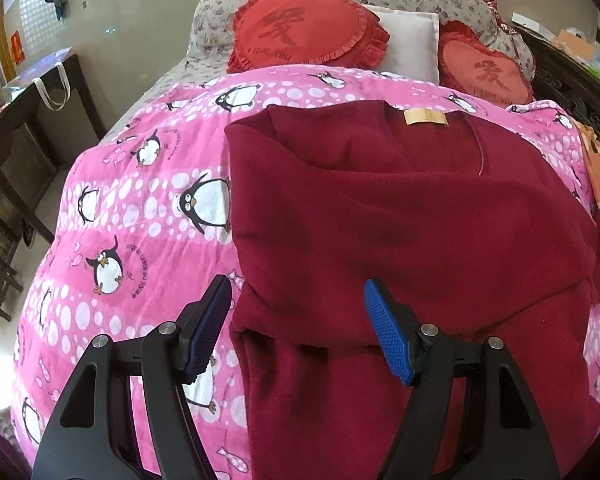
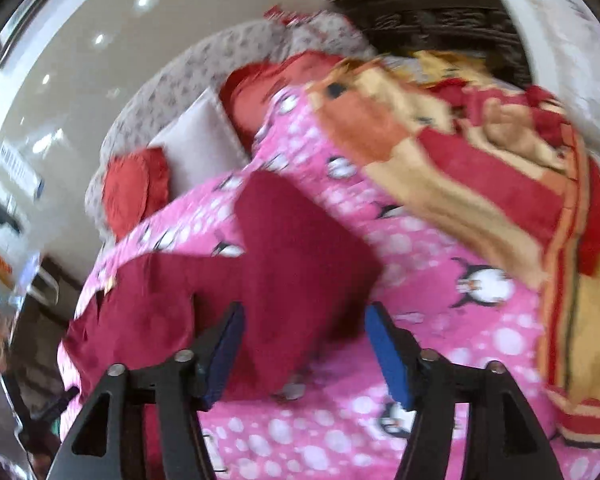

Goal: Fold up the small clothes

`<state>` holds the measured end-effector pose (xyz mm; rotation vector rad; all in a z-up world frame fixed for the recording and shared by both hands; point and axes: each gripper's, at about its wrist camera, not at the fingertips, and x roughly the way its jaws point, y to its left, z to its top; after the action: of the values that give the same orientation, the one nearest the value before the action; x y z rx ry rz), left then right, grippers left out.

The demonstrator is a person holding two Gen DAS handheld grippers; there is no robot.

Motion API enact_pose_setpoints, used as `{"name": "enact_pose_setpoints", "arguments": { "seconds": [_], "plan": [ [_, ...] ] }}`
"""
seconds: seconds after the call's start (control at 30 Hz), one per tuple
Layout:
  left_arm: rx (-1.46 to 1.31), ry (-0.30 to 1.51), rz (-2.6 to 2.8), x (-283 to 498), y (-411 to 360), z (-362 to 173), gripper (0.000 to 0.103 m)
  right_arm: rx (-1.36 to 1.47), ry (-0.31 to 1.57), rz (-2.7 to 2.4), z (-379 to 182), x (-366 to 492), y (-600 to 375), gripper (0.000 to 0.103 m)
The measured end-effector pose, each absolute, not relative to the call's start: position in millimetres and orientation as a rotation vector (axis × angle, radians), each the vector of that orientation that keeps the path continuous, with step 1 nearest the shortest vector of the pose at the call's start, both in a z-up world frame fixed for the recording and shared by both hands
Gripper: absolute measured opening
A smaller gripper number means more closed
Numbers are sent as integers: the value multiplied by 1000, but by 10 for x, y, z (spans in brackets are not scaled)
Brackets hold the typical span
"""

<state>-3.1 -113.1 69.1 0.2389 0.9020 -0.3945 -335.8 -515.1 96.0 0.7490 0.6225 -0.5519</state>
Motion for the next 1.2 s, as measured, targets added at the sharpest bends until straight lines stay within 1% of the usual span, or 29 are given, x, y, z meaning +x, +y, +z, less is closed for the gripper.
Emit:
{"name": "enact_pose_setpoints", "arguments": {
  "seconds": [0.13, 0.23, 0.27, 0.37, 0.4, 0.5, 0.57, 0.73, 0.77, 0.8, 0.83, 0.87, 0.9, 0.93, 1.07, 1.2],
  "plan": [
    [230, 912, -405, -47, -1177, 684, 69, 862, 612, -577, 778, -3478, -5392, 69],
    [242, 911, -413, -101, -1227, 688, 69, 990, 547, -485, 663, -3444, -5508, 69],
    [247, 909, -414, -117, -1239, 692, 69, 991, 537, -463, 650, -3387, -5511, 69],
    [268, 896, -420, -172, -1258, 726, 69, 866, 659, -626, 626, -3232, -5486, 69],
    [275, 889, -420, -186, -1254, 737, 69, 853, 664, -648, 607, -3237, -5485, 69],
    [297, 873, -416, -201, -1251, 745, 69, 985, 578, -608, 489, -3371, -5518, 69],
    [298, 885, -415, -188, -1262, 722, 69, 1029, 593, -590, 389, -3357, -5551, 69],
    [256, 917, -428, -204, -1272, 696, 69, 1013, 607, -565, 253, -3067, -5555, 69],
    [257, 917, -430, -218, -1280, 697, 69, 1005, 598, -547, 233, -2978, -5551, 62],
    [263, 915, -430, -230, -1288, 697, 69, 986, 595, -534, 216, -2920, -5538, 51],
    [271, 914, -431, -242, -1294, 699, 69, 952, 607, -531, 205, -2828, -5527, 47],
    [279, 912, -431, -253, -1293, 705, 69, 910, 632, -545, 205, -2753, -5518, 35],
    [283, 909, -432, -260, -1283, 715, 69, 891, 641, -541, 220, -2728, -5523, 16],
    [284, 900, -431, -266, -1251, 739, 69, 883, 642, -535, 250, -2728, -5535, 9],
    [266, 877, -411, -232, -1083, 803, 69, 846, 538, -524, 721, -2977, -5559, 9],
    [204, 879, -387, -146, -882, 848, 69, 782, 428, -430, 1416, -3059, -5448, 9]
  ]
}}
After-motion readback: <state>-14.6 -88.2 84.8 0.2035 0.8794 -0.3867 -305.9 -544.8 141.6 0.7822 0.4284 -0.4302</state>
